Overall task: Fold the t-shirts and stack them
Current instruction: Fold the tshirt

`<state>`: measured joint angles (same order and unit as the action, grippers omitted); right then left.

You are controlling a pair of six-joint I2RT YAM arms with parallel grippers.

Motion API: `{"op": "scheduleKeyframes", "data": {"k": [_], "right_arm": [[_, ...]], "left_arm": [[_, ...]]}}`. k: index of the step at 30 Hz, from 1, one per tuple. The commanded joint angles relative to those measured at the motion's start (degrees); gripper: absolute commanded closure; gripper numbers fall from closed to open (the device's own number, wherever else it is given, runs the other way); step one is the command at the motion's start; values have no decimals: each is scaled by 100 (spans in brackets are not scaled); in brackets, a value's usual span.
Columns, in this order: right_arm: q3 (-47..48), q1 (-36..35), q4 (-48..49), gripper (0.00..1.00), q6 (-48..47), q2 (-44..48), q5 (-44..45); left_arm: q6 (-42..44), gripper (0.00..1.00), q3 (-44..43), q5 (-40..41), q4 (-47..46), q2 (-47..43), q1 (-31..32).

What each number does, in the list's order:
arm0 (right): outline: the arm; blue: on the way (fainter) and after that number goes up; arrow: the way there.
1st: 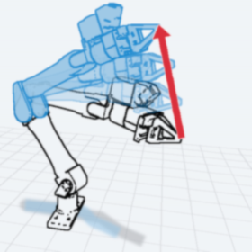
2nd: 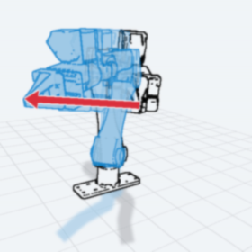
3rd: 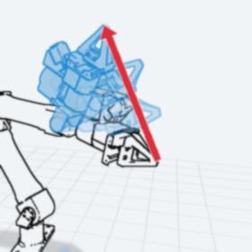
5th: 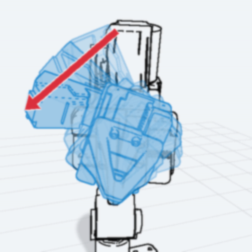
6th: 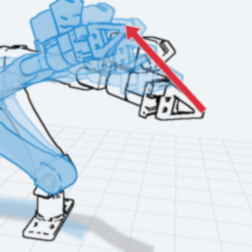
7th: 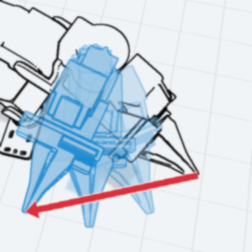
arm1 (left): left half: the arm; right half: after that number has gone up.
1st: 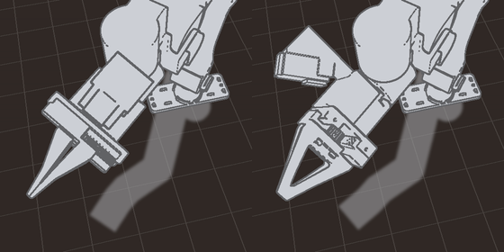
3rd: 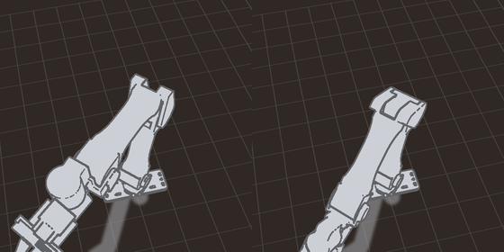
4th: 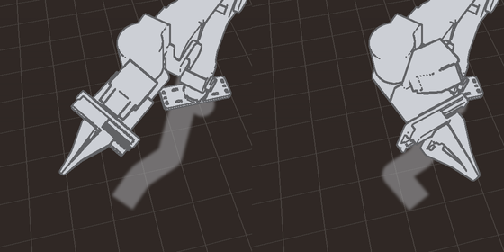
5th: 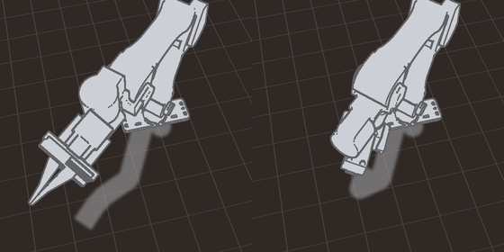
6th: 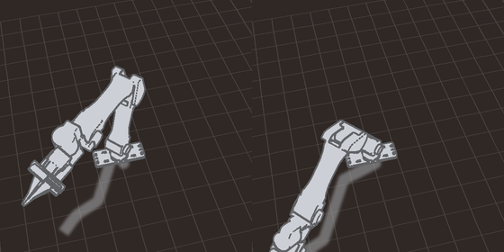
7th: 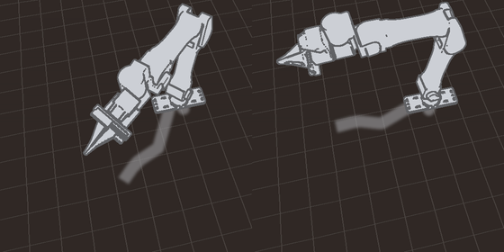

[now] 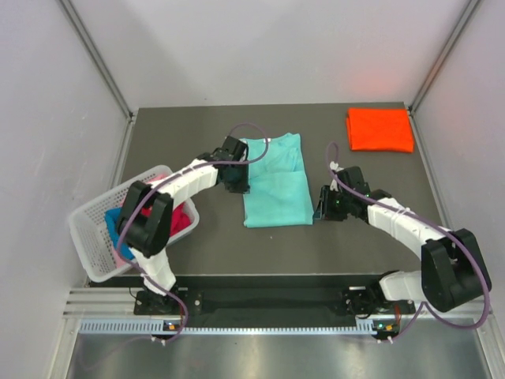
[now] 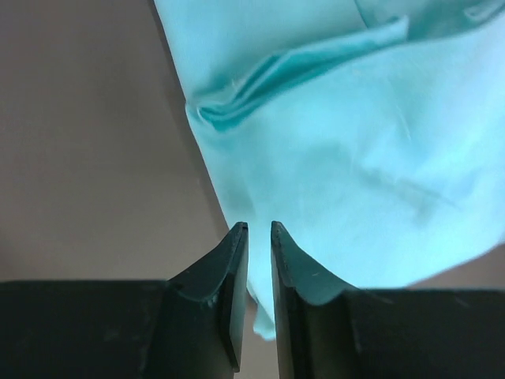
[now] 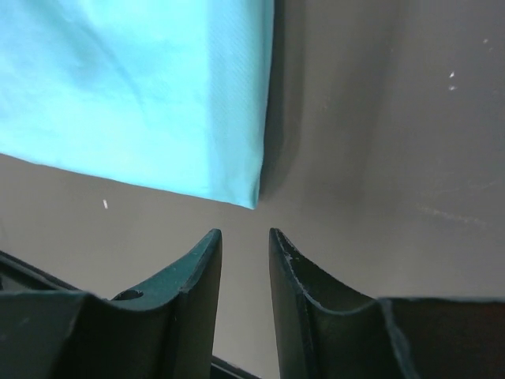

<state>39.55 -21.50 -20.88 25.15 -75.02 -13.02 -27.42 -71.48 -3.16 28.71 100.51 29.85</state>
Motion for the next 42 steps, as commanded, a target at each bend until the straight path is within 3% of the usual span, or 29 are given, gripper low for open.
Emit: {"op": "scheduleKeyframes", "data": {"k": [1, 9, 21, 27, 33, 37, 42], "right_arm": [[308, -56, -3, 69, 17, 234, 89], [457, -56, 146, 69, 8, 155, -69], [422, -48, 357, 71, 17, -205, -114], [781, -56, 199, 71, 25, -328, -184], [1203, -57, 120, 71, -45, -653, -543], [1336, -65, 339, 73, -36, -1119, -939], [1187, -56, 874, 75, -62, -1724, -1010]], "left_arm": [[219, 77, -506, -36, -111, 477, -110], [334, 77, -1499, 219, -68, 1584, -348], [342, 77, -2299, 632, 275, 2174, -418], [465, 75, -2423, 536, 548, 1509, -409], [571, 74, -1739, -358, 689, 499, -251], [265, 74, -773, -1080, 50, -127, -111], [-79, 74, 555, -1143, -602, -480, 4]]}}
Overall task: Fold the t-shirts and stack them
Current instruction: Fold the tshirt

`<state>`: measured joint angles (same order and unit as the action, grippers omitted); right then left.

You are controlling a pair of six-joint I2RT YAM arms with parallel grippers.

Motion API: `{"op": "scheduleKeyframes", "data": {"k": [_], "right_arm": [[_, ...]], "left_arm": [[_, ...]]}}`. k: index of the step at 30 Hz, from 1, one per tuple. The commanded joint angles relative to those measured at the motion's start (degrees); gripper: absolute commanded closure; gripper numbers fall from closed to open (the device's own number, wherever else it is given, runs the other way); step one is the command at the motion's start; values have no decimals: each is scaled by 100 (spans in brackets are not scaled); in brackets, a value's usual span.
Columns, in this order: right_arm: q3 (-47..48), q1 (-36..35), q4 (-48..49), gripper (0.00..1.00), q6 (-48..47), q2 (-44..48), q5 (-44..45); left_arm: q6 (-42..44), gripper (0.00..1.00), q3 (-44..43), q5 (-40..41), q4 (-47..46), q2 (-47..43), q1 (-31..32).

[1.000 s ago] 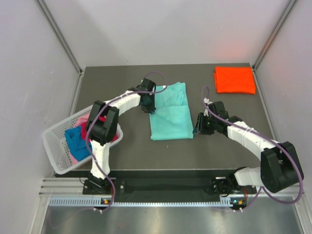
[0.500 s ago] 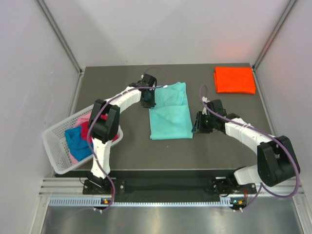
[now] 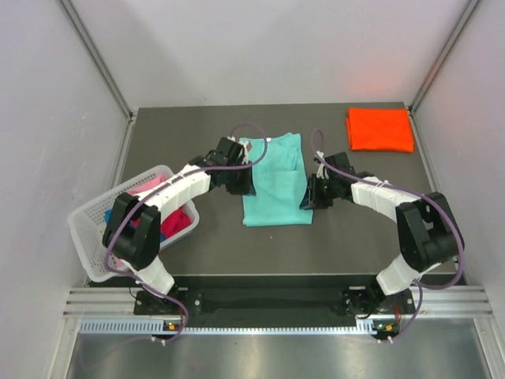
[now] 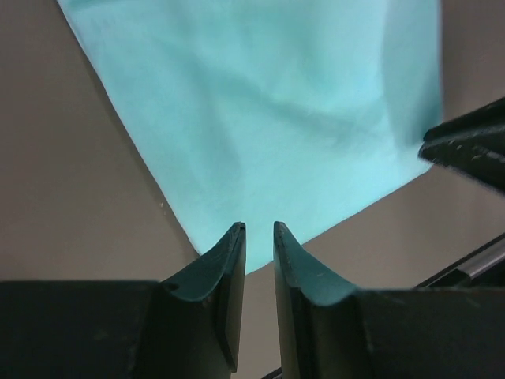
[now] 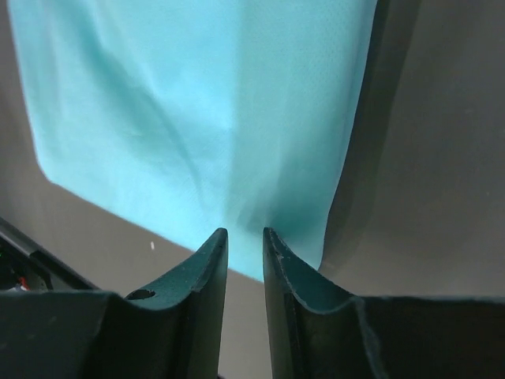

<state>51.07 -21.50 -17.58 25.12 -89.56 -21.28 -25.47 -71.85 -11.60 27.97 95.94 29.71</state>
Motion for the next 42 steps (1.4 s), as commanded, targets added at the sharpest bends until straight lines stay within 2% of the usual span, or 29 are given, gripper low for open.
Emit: {"op": "scheduleKeyframes", "data": {"k": [1, 6, 12, 16, 22, 28, 31, 38, 42], "right_arm": [[-17, -48, 580, 75, -95, -368, -132], [-185, -30, 668, 75, -359, -931, 158], [-45, -30, 371, 75, -368, -459, 221], [219, -30, -8, 75, -368, -71, 203], [-9, -39, 71, 74, -298, 140, 80], [-624, -30, 475, 74, -262, -132, 159], [-703, -30, 388, 74, -324, -123, 369], [-590, -39, -104, 75, -324, 588, 555], [-642, -39, -298, 73, -227, 1088, 589]], "left_arm": [[-352, 75, 750, -308, -633, -14, 43], [-388, 75, 1454, 244, -933, 91, 429], [-300, 75, 1350, 965, -380, 48, 535], [-344, 74, 1104, 993, -125, -295, 579], [-528, 73, 1121, 474, -406, -532, 711], [-809, 73, 2147, 641, -950, -471, 843], [-828, 73, 2360, 685, -977, -445, 843], [-661, 72, 1816, 931, -301, -1014, 834], [-704, 66, 1622, 940, -72, -1402, 834]]}}
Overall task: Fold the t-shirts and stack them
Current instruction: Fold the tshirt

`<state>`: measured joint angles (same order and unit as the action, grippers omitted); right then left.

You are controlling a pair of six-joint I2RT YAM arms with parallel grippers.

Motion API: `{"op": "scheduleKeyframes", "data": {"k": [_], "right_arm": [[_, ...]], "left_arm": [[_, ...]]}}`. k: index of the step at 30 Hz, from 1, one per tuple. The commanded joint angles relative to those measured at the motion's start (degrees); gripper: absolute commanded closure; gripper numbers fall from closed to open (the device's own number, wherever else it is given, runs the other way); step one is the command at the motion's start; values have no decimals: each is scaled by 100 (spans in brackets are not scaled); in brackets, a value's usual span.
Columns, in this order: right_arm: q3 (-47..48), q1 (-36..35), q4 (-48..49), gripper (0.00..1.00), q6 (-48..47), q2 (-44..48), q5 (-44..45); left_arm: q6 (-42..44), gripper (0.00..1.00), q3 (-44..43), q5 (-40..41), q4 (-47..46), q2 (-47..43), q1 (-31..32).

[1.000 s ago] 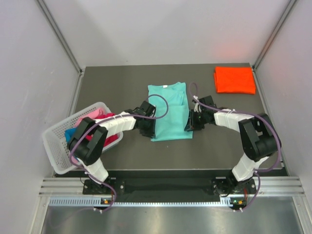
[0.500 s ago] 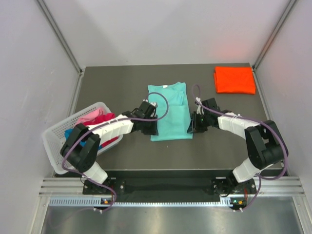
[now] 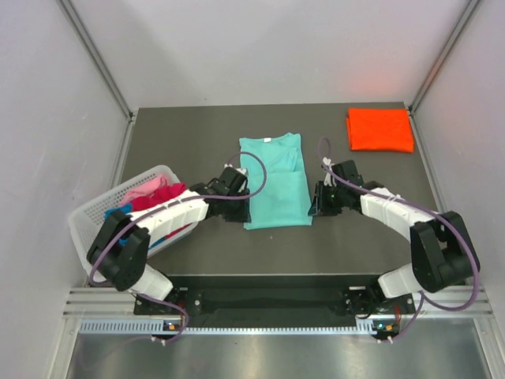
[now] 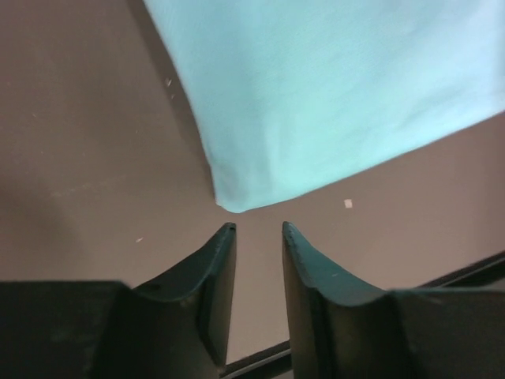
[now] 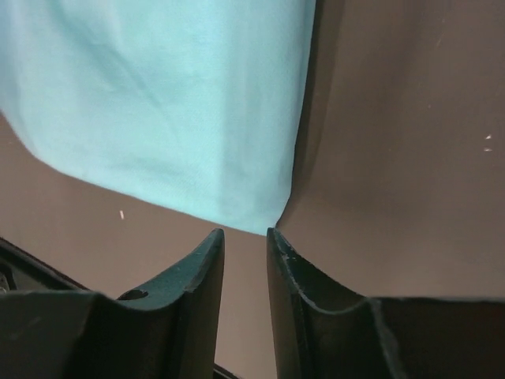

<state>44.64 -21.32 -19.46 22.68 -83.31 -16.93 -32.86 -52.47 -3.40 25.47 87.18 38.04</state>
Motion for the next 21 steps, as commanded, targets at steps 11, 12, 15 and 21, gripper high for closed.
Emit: {"op": "scheduleKeyframes", "data": {"k": [11, 12, 15, 21], "right_arm": [[-711, -48, 592, 58, 887, 693, 339], [-755, -48, 645, 57, 914, 658, 400], [-904, -39, 909, 57, 984, 518, 419], [-1089, -56, 1260, 59, 1028, 271, 242]], "left_arm": [[-581, 57, 807, -627, -920, -737, -280], [-642, 57, 887, -644, -1008, -720, -297], [-739, 55, 1107, -671, -1308, -641, -341], [-765, 55, 1221, -759, -1598, -298, -333]]}}
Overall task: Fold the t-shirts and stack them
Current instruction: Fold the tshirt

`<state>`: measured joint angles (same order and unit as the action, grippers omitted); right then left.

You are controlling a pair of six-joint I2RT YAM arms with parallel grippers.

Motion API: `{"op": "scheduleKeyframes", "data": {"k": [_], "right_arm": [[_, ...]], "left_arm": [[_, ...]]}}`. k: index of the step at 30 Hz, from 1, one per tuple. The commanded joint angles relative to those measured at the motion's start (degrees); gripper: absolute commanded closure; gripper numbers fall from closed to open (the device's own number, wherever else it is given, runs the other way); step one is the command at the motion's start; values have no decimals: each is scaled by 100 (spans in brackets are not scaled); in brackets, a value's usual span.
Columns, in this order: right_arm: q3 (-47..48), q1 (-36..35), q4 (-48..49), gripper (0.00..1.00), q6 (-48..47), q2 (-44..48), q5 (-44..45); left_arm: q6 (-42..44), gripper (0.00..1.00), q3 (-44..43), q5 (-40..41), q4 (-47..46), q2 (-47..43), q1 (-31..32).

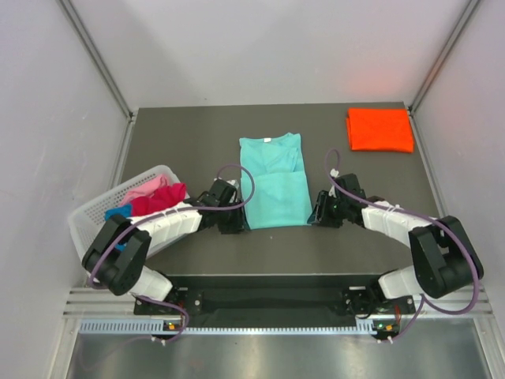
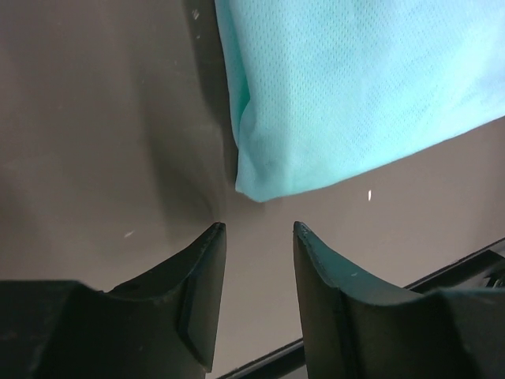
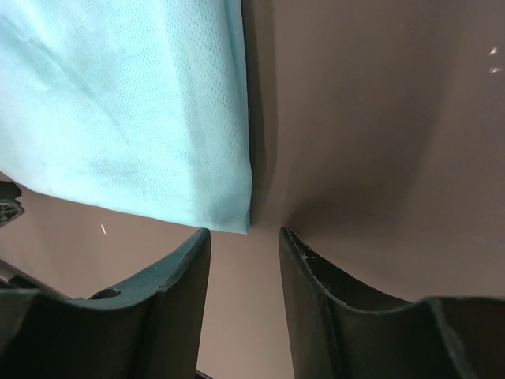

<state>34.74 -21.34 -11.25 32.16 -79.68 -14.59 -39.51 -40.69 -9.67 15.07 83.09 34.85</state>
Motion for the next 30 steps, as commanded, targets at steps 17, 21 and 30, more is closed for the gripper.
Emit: {"op": "scheduleKeyframes", "data": {"k": [17, 21, 30], "right_arm": [[-248, -133, 737, 76, 9, -303, -79], [-319, -168, 887, 96, 27, -232, -219], [-618, -195, 554, 100, 80, 602, -71]], "left_arm": [[-22, 82, -27, -52, -532, 436, -13], [48, 100, -80, -271, -558, 401, -5], [74, 100, -238, 26, 90, -292, 100]]}}
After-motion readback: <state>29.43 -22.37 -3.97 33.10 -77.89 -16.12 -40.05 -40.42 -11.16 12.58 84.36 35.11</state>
